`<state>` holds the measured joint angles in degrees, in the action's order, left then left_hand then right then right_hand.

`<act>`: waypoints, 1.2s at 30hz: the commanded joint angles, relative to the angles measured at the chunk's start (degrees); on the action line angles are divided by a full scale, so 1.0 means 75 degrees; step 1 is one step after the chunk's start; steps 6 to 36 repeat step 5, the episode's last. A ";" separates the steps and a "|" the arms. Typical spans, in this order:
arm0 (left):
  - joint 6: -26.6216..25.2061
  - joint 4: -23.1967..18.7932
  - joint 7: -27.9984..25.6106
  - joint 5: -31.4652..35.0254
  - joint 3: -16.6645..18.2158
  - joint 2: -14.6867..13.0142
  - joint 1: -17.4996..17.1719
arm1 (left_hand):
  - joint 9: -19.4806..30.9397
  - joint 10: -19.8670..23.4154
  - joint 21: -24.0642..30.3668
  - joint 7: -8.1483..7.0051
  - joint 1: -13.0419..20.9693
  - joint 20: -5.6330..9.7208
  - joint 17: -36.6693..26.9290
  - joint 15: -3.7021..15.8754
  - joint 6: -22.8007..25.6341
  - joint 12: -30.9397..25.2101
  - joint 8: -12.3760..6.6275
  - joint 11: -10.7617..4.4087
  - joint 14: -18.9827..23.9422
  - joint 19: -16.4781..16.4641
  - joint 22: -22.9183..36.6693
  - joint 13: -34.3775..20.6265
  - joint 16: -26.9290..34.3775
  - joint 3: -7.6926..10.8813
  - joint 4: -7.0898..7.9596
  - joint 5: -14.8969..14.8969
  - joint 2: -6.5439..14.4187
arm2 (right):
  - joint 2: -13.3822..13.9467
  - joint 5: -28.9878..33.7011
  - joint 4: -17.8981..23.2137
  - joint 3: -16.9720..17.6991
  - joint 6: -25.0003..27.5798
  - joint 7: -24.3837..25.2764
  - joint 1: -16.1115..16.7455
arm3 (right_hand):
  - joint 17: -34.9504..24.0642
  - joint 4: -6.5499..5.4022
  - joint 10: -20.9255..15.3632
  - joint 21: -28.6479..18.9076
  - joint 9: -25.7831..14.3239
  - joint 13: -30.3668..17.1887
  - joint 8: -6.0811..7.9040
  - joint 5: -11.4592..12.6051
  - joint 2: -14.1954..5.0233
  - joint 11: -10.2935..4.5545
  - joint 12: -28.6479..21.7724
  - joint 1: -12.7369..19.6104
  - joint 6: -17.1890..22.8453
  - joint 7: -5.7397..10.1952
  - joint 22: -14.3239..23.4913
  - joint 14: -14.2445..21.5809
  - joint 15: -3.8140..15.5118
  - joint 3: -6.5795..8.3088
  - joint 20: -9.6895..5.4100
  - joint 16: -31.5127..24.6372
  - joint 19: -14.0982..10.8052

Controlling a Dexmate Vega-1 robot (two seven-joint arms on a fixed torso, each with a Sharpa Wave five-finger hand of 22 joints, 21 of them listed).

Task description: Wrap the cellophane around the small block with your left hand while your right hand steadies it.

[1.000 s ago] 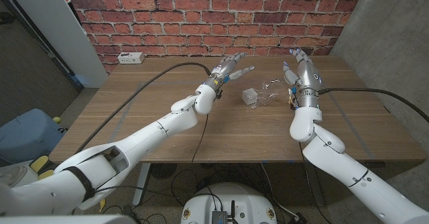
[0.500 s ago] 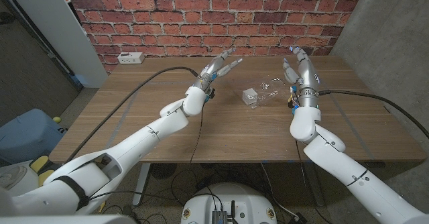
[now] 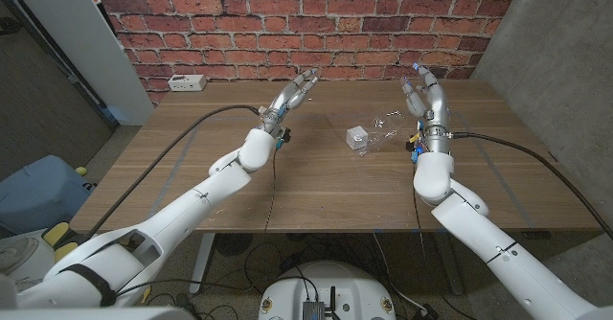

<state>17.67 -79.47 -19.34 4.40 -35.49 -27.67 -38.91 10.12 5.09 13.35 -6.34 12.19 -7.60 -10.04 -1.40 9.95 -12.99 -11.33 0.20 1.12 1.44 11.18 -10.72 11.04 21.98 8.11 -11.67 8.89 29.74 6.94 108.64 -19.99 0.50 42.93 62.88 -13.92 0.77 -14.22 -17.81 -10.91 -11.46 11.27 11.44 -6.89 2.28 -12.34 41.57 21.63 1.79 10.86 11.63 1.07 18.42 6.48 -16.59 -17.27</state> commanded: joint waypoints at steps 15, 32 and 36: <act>0.0449 0.0272 0.0325 -0.1167 0.0673 -0.0110 -0.0497 | -0.0016 -0.0070 0.0031 0.0800 -0.0063 0.0871 0.0033 0.0130 -0.0198 0.0150 0.0177 -0.0080 -0.0184 -0.0058 -0.0018 0.0020 -0.0137 0.1198 0.0245 -0.0044 0.0409 | -0.0447 0.0173 -0.0228 -0.0220 -0.0278 0.0149 -0.0229 | 0.0147 0.0131 -0.0085 0.0267 0.0007 0.0020 0.0049 -0.0057 0.0036 0.0119 0.0009 -0.0164 0.0191 -0.0054 -0.0052 -0.0349 -0.0007 0.0024 0.0012 0.0299 0.0436; 0.0449 0.0272 0.0325 -0.1167 0.0673 -0.0110 -0.0497 | -0.0016 -0.0070 0.0031 0.0800 -0.0063 0.0871 0.0033 0.0130 -0.0198 0.0150 0.0177 -0.0080 -0.0184 -0.0058 -0.0018 0.0020 -0.0137 0.1198 0.0245 -0.0044 0.0409 | -0.0447 0.0173 -0.0228 -0.0220 -0.0278 0.0149 -0.0229 | 0.0147 0.0131 -0.0085 0.0267 0.0007 0.0020 0.0049 -0.0057 0.0036 0.0119 0.0009 -0.0164 0.0191 -0.0054 -0.0052 -0.0349 -0.0007 0.0024 0.0012 0.0299 0.0436; 0.0449 0.0272 0.0325 -0.1167 0.0673 -0.0110 -0.0497 | -0.0016 -0.0070 0.0031 0.0800 -0.0063 0.0871 0.0033 0.0130 -0.0198 0.0150 0.0177 -0.0080 -0.0184 -0.0058 -0.0018 0.0020 -0.0137 0.1198 0.0245 -0.0044 0.0409 | -0.0447 0.0173 -0.0228 -0.0220 -0.0278 0.0149 -0.0229 | 0.0147 0.0131 -0.0085 0.0267 0.0007 0.0020 0.0049 -0.0057 0.0036 0.0119 0.0009 -0.0164 0.0191 -0.0054 -0.0052 -0.0349 -0.0007 0.0024 0.0012 0.0299 0.0436</act>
